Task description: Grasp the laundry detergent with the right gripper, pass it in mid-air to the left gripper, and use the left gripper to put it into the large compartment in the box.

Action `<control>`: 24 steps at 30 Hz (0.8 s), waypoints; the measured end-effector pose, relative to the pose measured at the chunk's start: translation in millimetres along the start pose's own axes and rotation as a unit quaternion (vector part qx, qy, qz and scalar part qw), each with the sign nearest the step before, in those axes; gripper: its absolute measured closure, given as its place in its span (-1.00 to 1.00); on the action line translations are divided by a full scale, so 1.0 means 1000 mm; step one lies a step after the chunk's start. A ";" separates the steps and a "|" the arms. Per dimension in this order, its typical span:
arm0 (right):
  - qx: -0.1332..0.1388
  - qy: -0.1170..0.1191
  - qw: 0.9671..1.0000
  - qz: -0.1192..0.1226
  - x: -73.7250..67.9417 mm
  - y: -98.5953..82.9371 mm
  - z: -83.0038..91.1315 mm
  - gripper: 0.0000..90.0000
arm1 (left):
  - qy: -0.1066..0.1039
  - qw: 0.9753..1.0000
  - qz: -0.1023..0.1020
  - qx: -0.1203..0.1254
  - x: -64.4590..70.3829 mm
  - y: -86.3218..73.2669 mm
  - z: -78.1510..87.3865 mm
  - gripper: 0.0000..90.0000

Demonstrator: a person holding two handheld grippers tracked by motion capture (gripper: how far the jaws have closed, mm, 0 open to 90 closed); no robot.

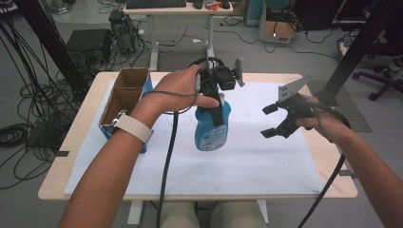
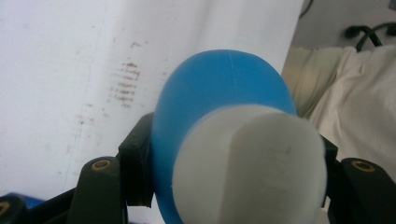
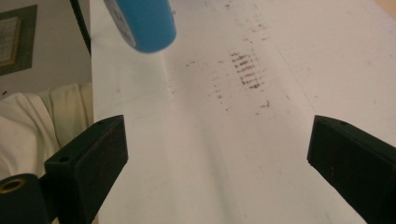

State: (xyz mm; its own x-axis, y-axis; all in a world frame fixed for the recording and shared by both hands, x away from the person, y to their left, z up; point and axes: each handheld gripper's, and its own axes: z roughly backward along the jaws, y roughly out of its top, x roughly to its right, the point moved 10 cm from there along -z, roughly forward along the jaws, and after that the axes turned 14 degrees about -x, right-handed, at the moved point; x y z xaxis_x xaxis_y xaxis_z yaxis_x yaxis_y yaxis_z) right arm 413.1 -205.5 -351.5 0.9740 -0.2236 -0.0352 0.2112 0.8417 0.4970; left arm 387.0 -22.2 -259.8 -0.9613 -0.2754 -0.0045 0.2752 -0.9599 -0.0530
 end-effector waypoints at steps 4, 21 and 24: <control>-0.016 0.005 1.000 -0.003 0.001 -0.008 0.009 -0.93 | 0.010 1.000 0.028 -0.002 -0.009 -0.005 0.008 -0.16; -0.074 -0.038 0.996 -0.020 0.013 -0.046 0.030 -0.93 | 0.007 0.985 0.169 -0.010 -0.038 -0.031 0.043 -0.16; -0.061 -0.042 0.997 -0.028 0.014 -0.046 0.029 -0.93 | 0.007 0.982 0.191 -0.009 -0.042 -0.034 0.051 -0.16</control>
State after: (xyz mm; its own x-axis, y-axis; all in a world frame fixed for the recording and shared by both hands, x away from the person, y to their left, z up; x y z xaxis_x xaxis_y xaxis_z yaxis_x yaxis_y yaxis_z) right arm 414.4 -261.2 -349.3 0.9510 -0.3087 0.0160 0.2788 0.8789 0.3871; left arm 418.3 19.4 -206.7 -0.7882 -0.6140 -0.0413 0.6154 -0.7858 -0.0615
